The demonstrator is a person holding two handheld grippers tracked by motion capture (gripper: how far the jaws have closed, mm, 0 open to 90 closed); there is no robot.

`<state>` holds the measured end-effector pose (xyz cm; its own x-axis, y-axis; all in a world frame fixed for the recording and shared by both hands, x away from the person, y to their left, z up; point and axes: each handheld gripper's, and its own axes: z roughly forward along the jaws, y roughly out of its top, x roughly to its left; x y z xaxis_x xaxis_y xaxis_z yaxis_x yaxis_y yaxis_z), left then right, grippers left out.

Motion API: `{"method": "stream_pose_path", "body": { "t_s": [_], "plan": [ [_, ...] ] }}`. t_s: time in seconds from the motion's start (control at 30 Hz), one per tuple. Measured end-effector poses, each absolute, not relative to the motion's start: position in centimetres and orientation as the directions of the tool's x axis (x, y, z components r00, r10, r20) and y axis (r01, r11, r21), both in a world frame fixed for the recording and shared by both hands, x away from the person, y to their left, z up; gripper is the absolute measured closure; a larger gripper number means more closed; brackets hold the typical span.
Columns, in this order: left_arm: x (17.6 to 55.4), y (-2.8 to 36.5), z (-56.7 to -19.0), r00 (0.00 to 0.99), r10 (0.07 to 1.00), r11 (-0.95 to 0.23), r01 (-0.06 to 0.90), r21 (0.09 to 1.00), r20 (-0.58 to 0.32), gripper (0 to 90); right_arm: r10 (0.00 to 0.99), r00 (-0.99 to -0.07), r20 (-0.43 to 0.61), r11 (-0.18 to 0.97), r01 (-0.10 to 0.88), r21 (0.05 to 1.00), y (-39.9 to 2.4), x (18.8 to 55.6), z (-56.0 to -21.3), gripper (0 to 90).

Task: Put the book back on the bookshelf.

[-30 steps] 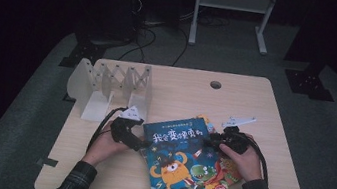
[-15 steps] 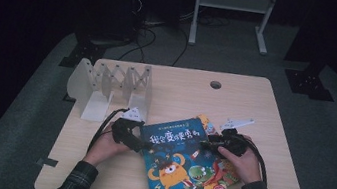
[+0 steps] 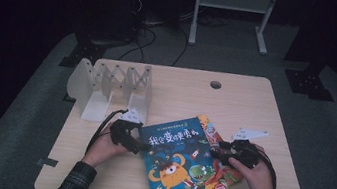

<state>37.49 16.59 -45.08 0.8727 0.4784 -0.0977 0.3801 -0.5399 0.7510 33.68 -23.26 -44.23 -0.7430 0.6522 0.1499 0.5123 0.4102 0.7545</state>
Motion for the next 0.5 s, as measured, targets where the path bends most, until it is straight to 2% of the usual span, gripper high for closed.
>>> {"method": "stream_pose_path", "body": {
  "t_s": [0.5],
  "plan": [
    [37.1, 16.6, -44.9, 0.869, 0.486, -0.549, 0.385, 0.742, -0.092, 2.0, 0.685, -0.716, 0.138, 0.392, 0.521, 0.758, -27.7, 29.3, -44.5, 39.6]
  ]
}}
